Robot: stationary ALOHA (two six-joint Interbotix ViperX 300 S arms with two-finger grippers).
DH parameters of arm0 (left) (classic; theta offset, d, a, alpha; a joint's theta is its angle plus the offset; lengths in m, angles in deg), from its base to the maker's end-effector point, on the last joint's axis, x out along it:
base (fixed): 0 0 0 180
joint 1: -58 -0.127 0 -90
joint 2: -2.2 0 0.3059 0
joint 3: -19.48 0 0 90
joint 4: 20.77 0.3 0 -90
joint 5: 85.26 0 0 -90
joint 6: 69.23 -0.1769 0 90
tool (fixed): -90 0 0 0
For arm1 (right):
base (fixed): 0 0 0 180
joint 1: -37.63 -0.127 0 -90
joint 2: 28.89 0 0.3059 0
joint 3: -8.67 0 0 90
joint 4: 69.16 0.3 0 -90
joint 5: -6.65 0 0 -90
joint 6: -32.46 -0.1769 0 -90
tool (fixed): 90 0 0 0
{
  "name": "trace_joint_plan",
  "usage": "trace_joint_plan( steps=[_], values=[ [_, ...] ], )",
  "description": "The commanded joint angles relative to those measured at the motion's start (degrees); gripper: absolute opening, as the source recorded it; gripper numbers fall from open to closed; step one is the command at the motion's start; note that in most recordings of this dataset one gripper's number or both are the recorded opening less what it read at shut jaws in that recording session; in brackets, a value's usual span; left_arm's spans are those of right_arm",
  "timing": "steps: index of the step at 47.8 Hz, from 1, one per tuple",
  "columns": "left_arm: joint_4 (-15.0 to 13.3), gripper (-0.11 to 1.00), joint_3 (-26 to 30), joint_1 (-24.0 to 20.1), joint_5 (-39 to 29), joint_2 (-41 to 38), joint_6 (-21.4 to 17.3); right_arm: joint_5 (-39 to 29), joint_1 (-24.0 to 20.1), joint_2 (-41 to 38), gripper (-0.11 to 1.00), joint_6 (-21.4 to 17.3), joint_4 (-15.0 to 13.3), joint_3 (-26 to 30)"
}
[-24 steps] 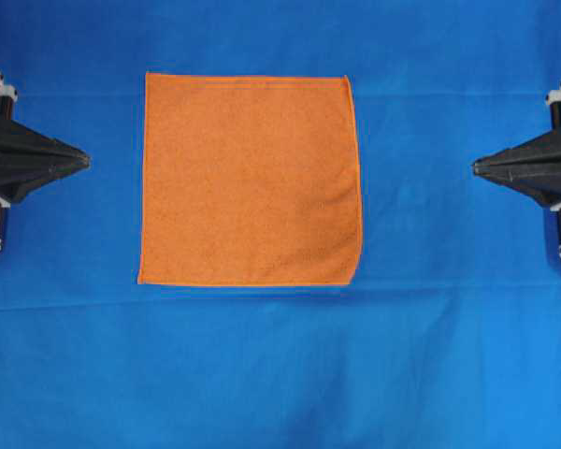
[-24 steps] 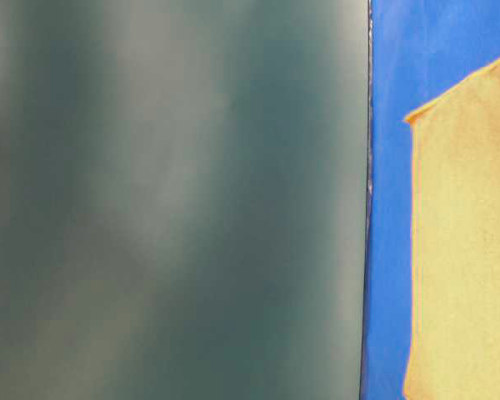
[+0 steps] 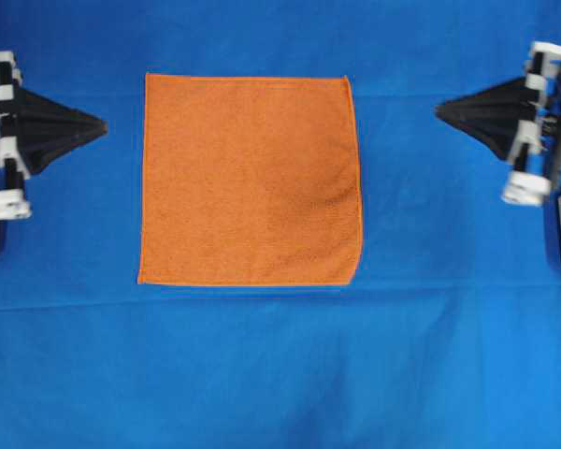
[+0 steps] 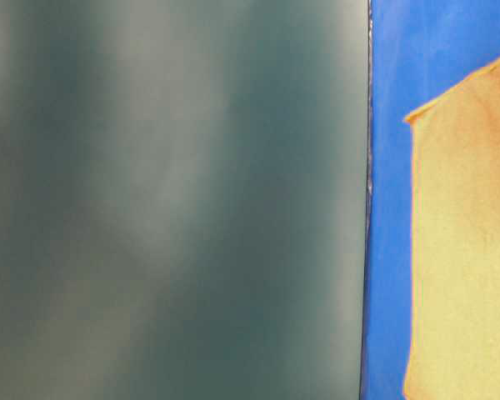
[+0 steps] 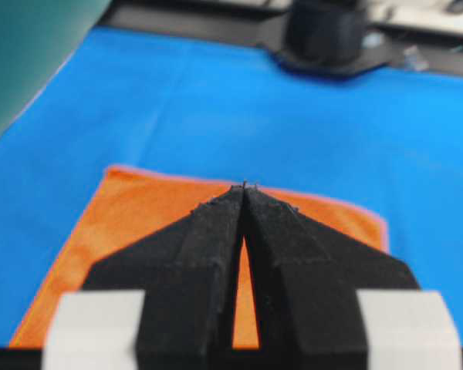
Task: Fold the orange towel.
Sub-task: 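Move both grippers to the far corners of the orange towel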
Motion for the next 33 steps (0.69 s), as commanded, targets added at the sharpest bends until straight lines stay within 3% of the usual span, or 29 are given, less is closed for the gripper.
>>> trace_joint_plan(
  steps=[1,8,14,16,21,25,28,33],
  values=[
    [-0.2,0.00,0.3,-3.3,0.4,-3.3,0.2,-0.4,2.4,-4.2,0.00,-0.1,0.9,2.7],
    [-0.3,0.04,0.4,-7.9,0.4,-8.9,2.0,-0.4,6.9,-12.5,0.01,-0.3,2.1,5.2],
    [-0.3,0.29,0.4,-12.7,0.4,-14.7,4.7,-1.1,9.3,-19.2,0.02,-0.1,2.6,8.2],
    [-0.3,0.40,0.4,-14.2,0.4,-16.3,5.1,-1.8,10.1,-22.1,0.08,0.1,2.6,9.7],
    [-0.2,0.72,0.3,-17.0,1.6,-21.1,5.4,-2.9,11.5,-27.8,0.40,0.2,2.5,12.6],
    [-0.1,0.89,0.2,-18.1,3.7,-24.3,5.4,-3.1,12.7,-32.1,0.60,0.3,2.5,14.5],
    [0.0,0.92,0.1,-18.5,5.9,-26.8,5.4,-3.1,13.4,-35.3,0.63,0.3,2.5,15.8],
    [0.0,0.90,0.3,-19.3,9.8,-31.6,5.4,-2.9,14.8,-40.2,0.59,0.3,2.5,17.7]
  ],
)
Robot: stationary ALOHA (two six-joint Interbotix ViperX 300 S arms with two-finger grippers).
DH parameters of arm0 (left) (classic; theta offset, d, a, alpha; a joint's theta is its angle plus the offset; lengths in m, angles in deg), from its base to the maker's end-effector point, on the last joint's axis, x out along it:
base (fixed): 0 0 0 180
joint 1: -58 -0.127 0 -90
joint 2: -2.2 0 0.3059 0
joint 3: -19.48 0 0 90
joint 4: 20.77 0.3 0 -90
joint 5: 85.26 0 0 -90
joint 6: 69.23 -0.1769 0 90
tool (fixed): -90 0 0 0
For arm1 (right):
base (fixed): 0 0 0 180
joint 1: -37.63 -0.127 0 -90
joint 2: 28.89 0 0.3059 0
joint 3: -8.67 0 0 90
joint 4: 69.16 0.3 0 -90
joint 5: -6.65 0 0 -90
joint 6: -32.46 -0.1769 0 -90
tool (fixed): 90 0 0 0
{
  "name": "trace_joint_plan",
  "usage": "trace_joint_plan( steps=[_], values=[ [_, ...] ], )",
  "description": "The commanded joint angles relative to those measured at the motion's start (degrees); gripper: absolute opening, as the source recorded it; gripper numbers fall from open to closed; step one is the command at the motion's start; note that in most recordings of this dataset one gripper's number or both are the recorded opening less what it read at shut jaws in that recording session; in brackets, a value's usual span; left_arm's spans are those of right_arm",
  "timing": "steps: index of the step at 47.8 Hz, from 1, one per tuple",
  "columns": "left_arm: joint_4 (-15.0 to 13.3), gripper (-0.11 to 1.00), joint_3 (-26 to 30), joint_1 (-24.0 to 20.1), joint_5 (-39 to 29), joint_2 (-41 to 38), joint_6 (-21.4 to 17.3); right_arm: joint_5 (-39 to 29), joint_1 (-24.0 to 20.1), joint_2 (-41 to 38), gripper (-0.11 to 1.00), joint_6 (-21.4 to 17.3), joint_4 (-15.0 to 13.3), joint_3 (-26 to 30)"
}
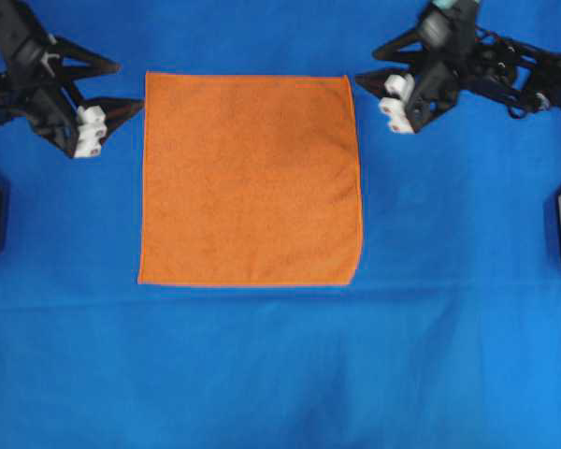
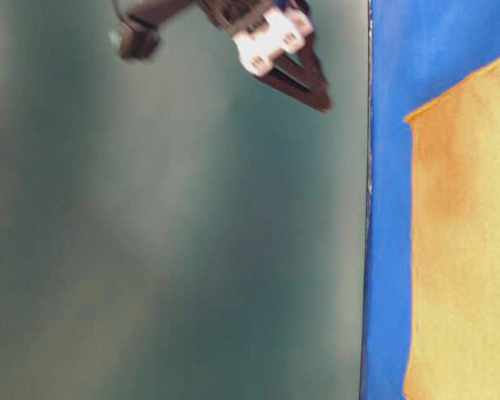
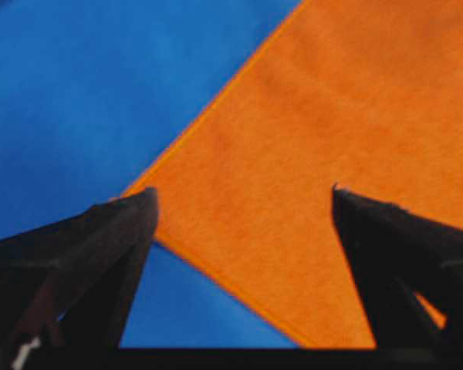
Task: Fold the orange towel.
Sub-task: 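Move both grippers to the far corners of the orange towel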
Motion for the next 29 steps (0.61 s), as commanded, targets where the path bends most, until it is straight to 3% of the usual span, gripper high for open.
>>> trace_joint_plan(
  steps=[1,10,29],
  values=[
    [0.2,0.90,0.7,-1.1,3.6,-3.7,-0.1,0.4,0.9,-2.7,0.58,0.1,0.0,2.4],
    [0.2,0.90,2.6,-2.8,8.3,-13.0,-0.7,0.1,1.4,-8.6,0.59,0.2,0.0,5.3],
    [0.3,0.89,9.1,-5.9,8.3,-26.8,-1.6,0.0,1.5,-16.7,0.58,-0.3,0.4,7.9]
  ],
)
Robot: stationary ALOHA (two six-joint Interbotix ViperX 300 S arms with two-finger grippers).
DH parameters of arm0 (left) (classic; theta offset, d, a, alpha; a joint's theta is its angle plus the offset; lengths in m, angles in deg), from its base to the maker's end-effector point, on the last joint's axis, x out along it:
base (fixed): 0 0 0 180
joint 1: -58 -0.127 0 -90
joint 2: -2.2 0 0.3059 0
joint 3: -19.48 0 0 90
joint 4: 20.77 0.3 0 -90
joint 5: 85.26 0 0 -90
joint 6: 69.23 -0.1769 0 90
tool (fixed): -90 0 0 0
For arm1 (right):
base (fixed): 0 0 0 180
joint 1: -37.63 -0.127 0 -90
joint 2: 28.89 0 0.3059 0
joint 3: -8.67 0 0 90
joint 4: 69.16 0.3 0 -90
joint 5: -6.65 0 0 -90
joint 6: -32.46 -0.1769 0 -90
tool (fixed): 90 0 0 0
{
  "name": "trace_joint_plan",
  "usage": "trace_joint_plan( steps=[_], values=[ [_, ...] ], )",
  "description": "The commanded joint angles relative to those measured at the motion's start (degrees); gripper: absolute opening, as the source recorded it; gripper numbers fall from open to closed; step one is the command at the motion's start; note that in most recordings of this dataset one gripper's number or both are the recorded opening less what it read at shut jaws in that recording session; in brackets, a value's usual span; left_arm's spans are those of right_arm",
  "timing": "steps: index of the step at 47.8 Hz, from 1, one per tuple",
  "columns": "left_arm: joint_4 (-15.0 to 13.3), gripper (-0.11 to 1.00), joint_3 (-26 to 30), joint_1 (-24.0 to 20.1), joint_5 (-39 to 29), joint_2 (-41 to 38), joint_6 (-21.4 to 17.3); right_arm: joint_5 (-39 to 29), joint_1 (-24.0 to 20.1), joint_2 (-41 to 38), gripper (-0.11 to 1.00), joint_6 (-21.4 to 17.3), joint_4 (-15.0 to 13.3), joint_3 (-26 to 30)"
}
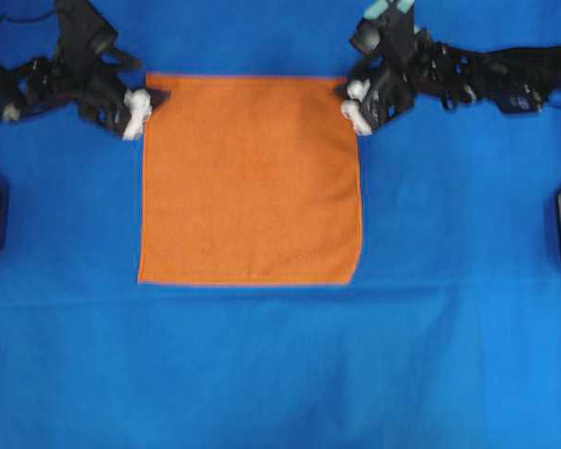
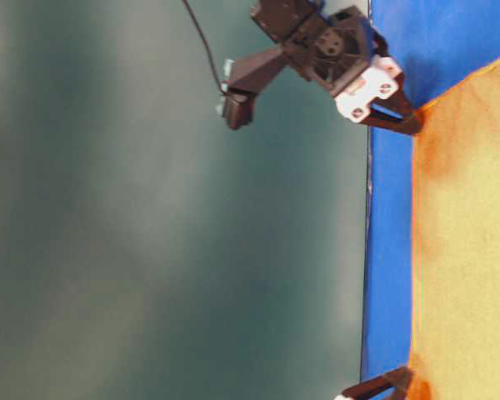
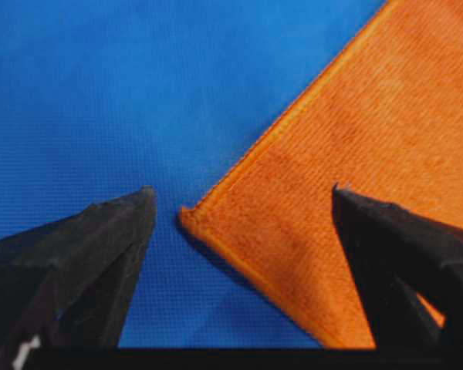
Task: Fold the orange towel.
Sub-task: 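Move both grippers to the far corners of the orange towel, then grasp far corners with both grippers and pull them toward the near edge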
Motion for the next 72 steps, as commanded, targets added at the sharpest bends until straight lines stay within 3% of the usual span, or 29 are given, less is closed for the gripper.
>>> trace_joint_plan(
  steps=[1,5,8,17,23,35,50,72],
  values=[
    [0.1,0.88,1.2,-0.4,0.4,-1.9,-0.1,0.1,0.1,-0.1,0.58,-0.3,0.3,1.0],
    [0.1,0.84,1.6,-0.6,0.4,-3.8,-0.1,0.4,0.1,-0.6,0.56,-0.3,0.4,0.9],
    [0.1,0.76,1.7,-0.6,0.4,-4.6,0.0,0.4,0.1,-0.5,0.51,-0.3,0.4,0.7],
    [0.3,0.25,1.2,-0.1,0.4,-4.4,-0.2,0.1,0.1,-0.4,0.02,-0.2,0.4,0.5],
    [0.4,0.02,0.9,0.3,0.4,-4.2,-0.4,0.4,-0.2,-0.4,0.02,-0.2,0.4,0.4],
    [0.4,0.01,1.2,0.8,-1.1,-1.4,-0.4,0.4,-0.4,0.4,0.02,-0.3,0.4,0.4],
    [0.3,0.01,1.1,1.2,-7.1,10.5,-2.3,0.0,-0.6,7.0,0.02,-0.2,0.4,-0.7],
    [0.4,0.01,-1.6,6.0,-8.1,12.1,-2.9,0.0,-3.6,7.6,0.02,-0.3,0.3,-1.5]
  ],
)
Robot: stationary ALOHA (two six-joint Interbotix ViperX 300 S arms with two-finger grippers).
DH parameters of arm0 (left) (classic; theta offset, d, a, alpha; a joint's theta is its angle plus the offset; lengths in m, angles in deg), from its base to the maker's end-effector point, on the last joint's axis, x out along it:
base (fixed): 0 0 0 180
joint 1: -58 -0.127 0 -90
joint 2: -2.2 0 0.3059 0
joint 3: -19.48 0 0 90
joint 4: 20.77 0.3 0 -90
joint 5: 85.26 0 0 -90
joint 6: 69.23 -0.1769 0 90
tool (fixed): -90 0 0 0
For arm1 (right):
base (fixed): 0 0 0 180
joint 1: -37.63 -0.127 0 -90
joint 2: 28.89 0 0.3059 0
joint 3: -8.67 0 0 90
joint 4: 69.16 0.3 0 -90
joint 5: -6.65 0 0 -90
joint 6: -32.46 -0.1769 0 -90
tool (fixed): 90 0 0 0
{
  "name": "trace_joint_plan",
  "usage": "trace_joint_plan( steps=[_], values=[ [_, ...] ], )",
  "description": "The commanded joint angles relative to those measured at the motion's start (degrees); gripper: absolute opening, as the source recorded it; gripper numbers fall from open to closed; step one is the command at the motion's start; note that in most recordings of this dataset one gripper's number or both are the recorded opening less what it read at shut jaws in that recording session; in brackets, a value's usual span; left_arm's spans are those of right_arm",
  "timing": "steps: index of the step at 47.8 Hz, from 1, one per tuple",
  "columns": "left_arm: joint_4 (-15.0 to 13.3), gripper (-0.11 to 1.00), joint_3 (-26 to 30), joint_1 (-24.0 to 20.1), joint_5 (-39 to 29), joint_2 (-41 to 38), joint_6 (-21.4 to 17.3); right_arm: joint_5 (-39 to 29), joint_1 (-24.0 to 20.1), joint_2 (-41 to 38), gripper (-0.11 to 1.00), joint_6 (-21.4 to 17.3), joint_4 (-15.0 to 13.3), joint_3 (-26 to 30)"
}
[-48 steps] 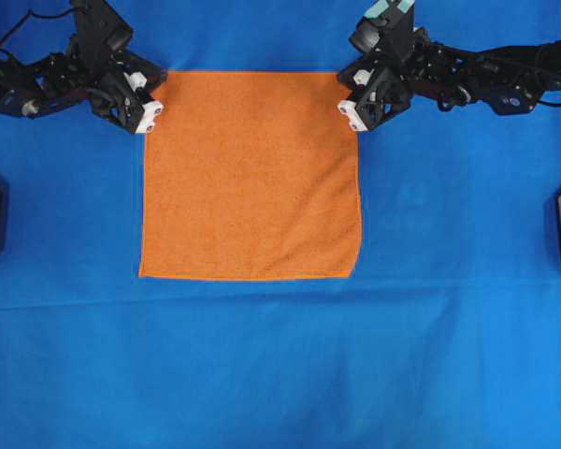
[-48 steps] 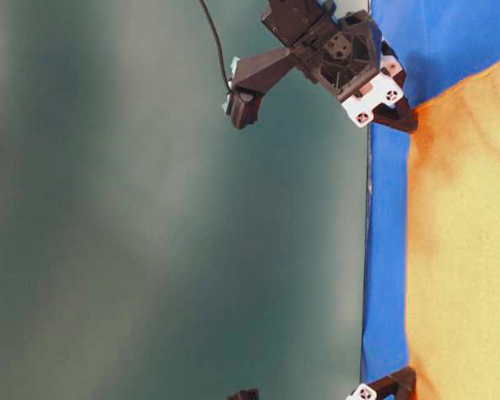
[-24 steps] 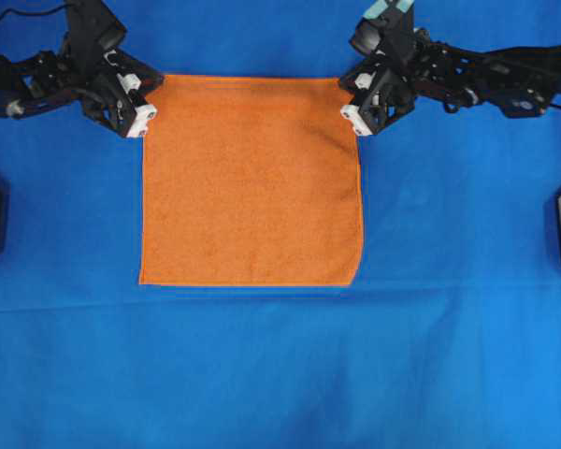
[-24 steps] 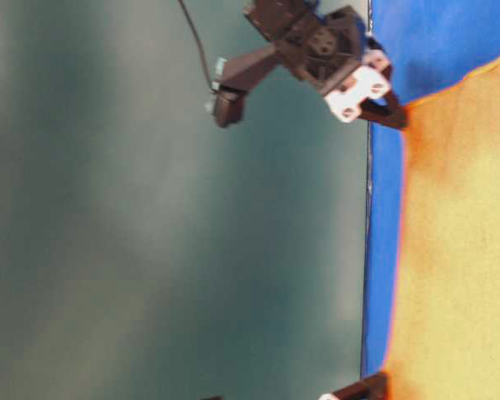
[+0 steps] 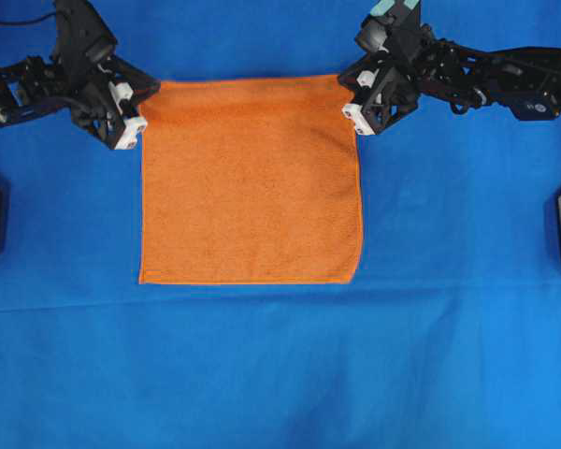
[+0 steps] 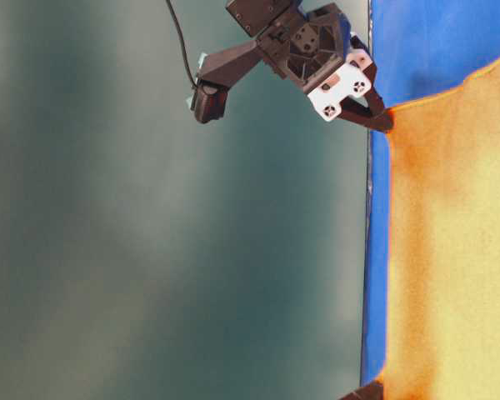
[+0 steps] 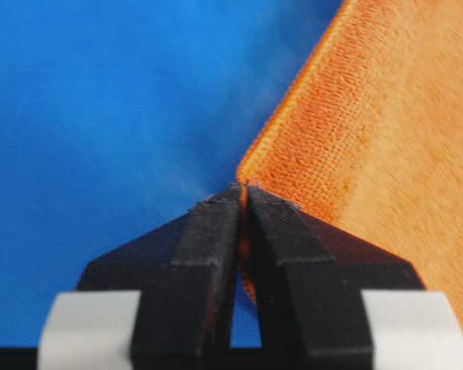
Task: Fold the orange towel.
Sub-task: 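Grasp far corners with both grippers and pull them toward the near edge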
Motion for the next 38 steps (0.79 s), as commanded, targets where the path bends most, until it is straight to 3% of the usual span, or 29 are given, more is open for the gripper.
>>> trace_joint_plan(
  steps=[1,8,23,38],
  values=[
    [0.1,0.01,-0.3,1.8,0.3,1.3,-0.1,0.2,-1.6,2.1,0.02,-0.1,0.2,-0.1],
    [0.1,0.01,-1.8,6.6,0.1,2.2,-0.1,0.1,-5.3,4.7,0.02,-0.3,0.3,-2.1],
    [0.0,0.01,-4.9,22.0,-1.3,6.3,1.8,-1.0,-16.3,10.8,0.02,-3.1,1.2,-6.7],
    [0.0,0.01,-5.4,34.1,-2.7,7.4,11.1,-0.9,-25.3,11.7,0.02,-8.6,1.7,-8.3]
  ],
)
